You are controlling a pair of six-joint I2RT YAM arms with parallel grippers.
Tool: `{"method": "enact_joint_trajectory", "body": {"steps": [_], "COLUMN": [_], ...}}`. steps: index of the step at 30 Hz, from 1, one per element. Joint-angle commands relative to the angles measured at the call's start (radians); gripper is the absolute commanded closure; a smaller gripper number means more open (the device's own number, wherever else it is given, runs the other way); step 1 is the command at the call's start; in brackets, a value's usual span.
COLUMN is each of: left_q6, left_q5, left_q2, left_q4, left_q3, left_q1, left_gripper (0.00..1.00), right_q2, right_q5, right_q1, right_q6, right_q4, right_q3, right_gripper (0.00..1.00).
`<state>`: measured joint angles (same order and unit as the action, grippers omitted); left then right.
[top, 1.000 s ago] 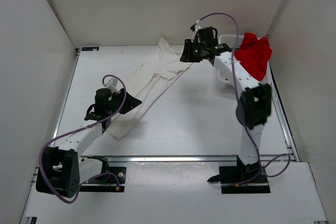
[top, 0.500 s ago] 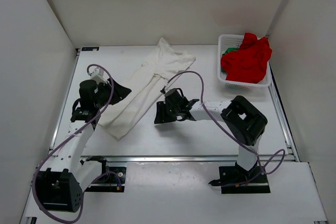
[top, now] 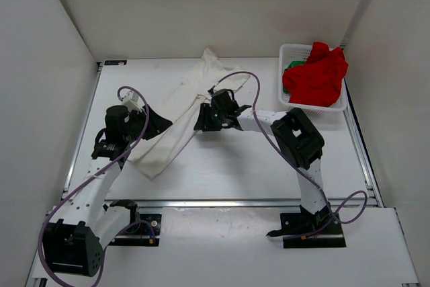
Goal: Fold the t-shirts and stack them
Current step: Rotate the tshirt 90 degrees
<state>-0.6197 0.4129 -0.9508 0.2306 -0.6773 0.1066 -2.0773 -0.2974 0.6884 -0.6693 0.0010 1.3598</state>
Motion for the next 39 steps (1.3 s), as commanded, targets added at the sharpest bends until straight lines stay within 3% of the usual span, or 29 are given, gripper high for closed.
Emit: {"method": "enact_joint_trajectory", "body": {"steps": [1, 4, 8, 10, 15, 20, 21, 23, 25, 30, 34, 39], "left_q6": [-0.002, -0.011, -0.002, 0.012, 0.015, -0.003, -0.003, -0.006, -0.005, 0.034, 0.029, 0.032], "left_q5": [0.026, 0.023, 0.006, -0.005, -0.034, -0.045, -0.057, -0.062, -0.010, -0.008, 0.013, 0.037], "left_q2": [0.029, 0.033, 0.012, -0.003, -0.052, -0.091, -0.083, -0.068, -0.056, -0.026, -0.002, 0.024], "left_q4": [-0.013, -0.030, -0.033, -0.031, -0.045, -0.080, -0.079, -0.086, -0.088, -0.013, -0.011, -0.011], "left_q3": [-0.005, 0.010, 0.013, 0.016, 0.038, 0.088, 0.097, 0.116, 0.111, 0.042, 0.045, 0.071], "left_q1": [-0.001, -0.011, 0.005, 0.018, 0.116, 0.232, 0.248, 0.217, 0.157, 0.131, 0.110, 0.058], "left_gripper": [0.51, 0.50, 0.51, 0.51, 0.49, 0.49, 0.49, 0.49, 0.49, 0.49, 0.49, 0.49], "right_q2": [-0.070, -0.093, -0.153, -0.115, 0.103, 0.236, 0.270, 0.299, 0.273, 0.079, -0.079, -0.145], "right_q5": [-0.052, -0.068, -0.106, -0.117, -0.134, -0.169, -0.202, -0.203, -0.152, -0.076, -0.063, -0.068], "right_q1": [-0.026, -0.035, -0.072, -0.092, -0.265, -0.464, -0.460, -0.384, -0.279, -0.077, -0.046, -0.038], "right_q6": [0.043, 0.045, 0.051, 0.057, 0.167, 0.212, 0.199, 0.194, 0.188, 0.145, 0.137, 0.151], "right_q4": [-0.135, -0.151, -0.177, -0.170, -0.140, -0.153, -0.113, -0.082, -0.052, -0.050, -0.101, -0.147], "right_q3": [0.096, 0.111, 0.170, 0.116, -0.150, -0.286, -0.322, -0.343, -0.321, -0.138, 0.042, 0.136], "right_gripper": [0.58, 0.60, 0.96, 1.00, 1.00, 0.97, 0.92, 0.74, 0.67, 0.62, 0.59, 0.58]}}
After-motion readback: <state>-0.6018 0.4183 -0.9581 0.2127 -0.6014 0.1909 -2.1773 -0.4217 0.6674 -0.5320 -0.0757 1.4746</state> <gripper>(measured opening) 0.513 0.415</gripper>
